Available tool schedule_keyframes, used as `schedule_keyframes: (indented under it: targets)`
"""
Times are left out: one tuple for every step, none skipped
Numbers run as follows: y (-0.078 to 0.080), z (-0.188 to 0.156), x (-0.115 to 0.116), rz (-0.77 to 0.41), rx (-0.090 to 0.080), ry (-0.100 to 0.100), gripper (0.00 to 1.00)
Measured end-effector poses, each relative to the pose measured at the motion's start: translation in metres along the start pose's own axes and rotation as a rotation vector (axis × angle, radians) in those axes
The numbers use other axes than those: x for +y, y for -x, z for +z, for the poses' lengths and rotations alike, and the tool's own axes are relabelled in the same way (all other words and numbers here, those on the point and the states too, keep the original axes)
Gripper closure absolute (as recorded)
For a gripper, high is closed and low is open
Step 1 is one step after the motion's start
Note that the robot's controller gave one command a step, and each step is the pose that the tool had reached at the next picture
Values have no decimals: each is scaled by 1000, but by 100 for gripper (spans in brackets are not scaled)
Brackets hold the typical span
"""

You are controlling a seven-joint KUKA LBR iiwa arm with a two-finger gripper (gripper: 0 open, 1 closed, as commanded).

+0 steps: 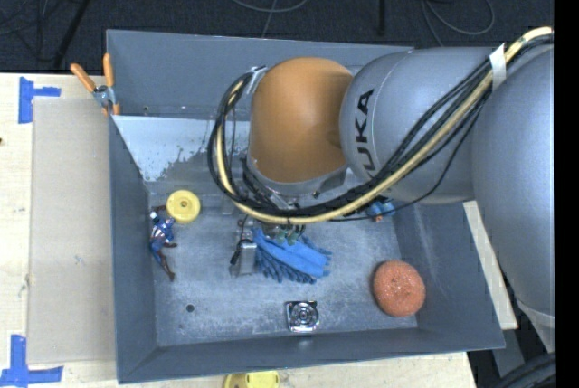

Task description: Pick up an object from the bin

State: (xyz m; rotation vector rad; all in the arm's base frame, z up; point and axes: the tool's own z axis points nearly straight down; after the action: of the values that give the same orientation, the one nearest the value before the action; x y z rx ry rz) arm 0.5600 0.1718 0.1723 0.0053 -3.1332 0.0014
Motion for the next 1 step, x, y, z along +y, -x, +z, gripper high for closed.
schedule_keyframes:
  targets:
    - [2,-5,-1,5,-7,1,0]
